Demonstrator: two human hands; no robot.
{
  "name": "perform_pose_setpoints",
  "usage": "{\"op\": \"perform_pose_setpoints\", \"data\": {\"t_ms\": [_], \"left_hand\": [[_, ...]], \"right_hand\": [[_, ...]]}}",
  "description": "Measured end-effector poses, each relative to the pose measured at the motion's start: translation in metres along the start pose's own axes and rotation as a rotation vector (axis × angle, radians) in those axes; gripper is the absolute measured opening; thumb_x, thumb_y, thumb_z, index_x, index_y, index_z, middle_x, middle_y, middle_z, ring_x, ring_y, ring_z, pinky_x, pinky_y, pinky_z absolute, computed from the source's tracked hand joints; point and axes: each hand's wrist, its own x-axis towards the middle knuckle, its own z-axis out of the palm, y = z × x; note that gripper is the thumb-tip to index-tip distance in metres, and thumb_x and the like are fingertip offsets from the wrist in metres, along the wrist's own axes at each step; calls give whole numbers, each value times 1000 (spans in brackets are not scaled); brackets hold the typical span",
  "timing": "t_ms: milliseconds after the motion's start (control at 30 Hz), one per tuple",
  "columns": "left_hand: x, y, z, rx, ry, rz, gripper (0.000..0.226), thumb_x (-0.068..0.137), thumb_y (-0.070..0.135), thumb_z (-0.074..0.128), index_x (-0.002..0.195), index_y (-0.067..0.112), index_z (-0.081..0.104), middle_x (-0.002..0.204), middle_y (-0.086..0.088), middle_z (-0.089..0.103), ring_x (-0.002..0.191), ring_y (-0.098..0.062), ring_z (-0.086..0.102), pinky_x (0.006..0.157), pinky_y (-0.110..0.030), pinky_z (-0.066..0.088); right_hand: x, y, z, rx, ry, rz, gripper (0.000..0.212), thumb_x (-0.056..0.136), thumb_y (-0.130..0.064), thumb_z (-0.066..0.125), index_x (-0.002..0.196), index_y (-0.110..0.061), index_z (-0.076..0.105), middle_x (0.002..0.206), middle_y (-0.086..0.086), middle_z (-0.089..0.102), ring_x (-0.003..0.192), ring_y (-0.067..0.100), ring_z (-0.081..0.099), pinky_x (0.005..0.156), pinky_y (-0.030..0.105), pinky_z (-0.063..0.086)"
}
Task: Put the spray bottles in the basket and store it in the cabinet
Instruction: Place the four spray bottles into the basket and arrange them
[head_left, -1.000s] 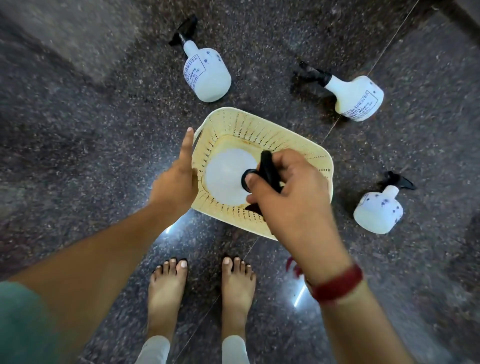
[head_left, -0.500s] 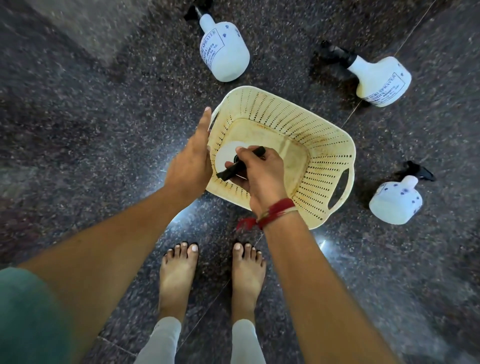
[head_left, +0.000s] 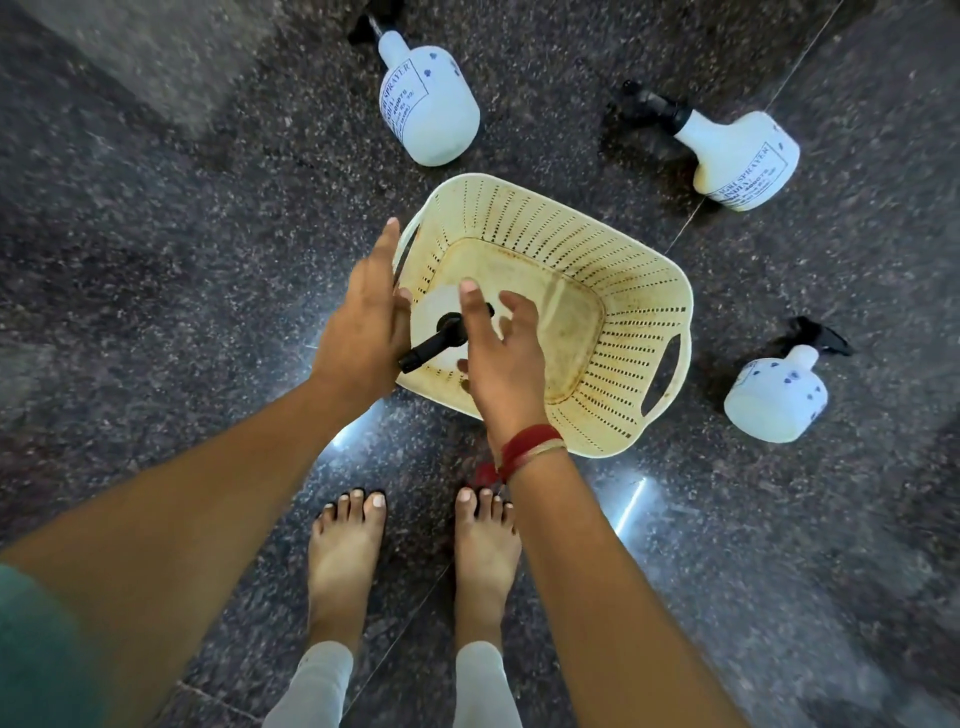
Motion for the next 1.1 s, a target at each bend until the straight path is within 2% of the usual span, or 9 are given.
{"op": "perform_pose_setpoints", "data": {"t_ms": [100, 200, 300, 400, 467, 567, 733, 933, 1100], "left_hand": [[2, 10, -6, -76, 145, 86, 50, 103, 20, 33, 150, 10, 20, 139, -16, 38, 126, -21, 40, 102, -36, 37], [11, 31, -15, -112, 273, 150, 45, 102, 20, 34, 144, 6, 32, 135, -18, 41, 127, -21, 40, 107, -35, 35], [20, 56, -20, 0, 251, 190, 41, 97, 23, 41, 135, 8, 43, 133, -17, 43, 124, -26, 43, 103, -43, 38], [21, 81, -8, 154, 114, 278, 45, 91, 24, 48, 132, 7, 47, 135, -18, 43, 124, -33, 42, 99, -45, 36], [20, 90, 8, 305, 36, 333, 48, 88, 28, 50, 131, 7, 50, 136, -19, 45, 123, -38, 45, 98, -50, 37], [17, 90, 27, 477, -13, 362, 47, 84, 30, 51, 126, 9, 55, 134, -19, 49, 120, -41, 49, 102, -55, 33], [16, 77, 38, 635, -57, 363, 42, 84, 24, 63, 123, 12, 55, 133, -16, 48, 115, -41, 53, 104, -57, 31], [24, 81, 40, 647, -90, 312, 41, 82, 27, 63, 121, 14, 57, 134, -15, 46, 115, -42, 52, 100, -56, 35], [24, 84, 37, 584, -105, 293, 36, 82, 25, 64, 117, 14, 60, 131, -15, 49, 115, -40, 51, 102, -56, 34]], "right_hand": [[-2, 5, -35, -3, 192, -222, 62, 92, -56, 51, 141, -21, 38, 143, 1, 45, 108, -12, 56, 84, 11, 44], [7, 13, -87, -19, 410, -357, 56, 93, -45, 56, 140, -18, 42, 134, -2, 39, 98, -10, 52, 70, -2, 42], [33, 29, -152, -98, 671, -399, 48, 91, -27, 63, 133, -11, 48, 132, 10, 41, 110, 22, 53, 93, 23, 47], [75, 63, -208, -295, 827, -184, 57, 88, -26, 65, 137, -6, 45, 140, 20, 40, 123, 38, 47, 101, 36, 35], [101, 86, -234, -449, 755, 83, 73, 88, -37, 66, 147, -12, 31, 152, 19, 29, 136, 40, 37, 108, 48, 34], [131, 111, -266, -557, 570, 298, 96, 87, -43, 67, 156, -17, 6, 163, 14, 10, 148, 40, 16, 115, 63, 20], [155, 130, -287, -221, 484, 504, 101, 77, -46, 76, 151, -12, 16, 154, 20, 25, 135, 46, 38, 105, 56, 37], [154, 134, -286, 68, 573, 425, 95, 73, -40, 79, 147, -16, 25, 145, 15, 43, 121, 37, 52, 95, 48, 48], [124, 76, -264, 454, 687, -34, 53, 77, -24, 79, 113, -19, 41, 110, -1, 60, 92, 13, 66, 86, 39, 58]]}}
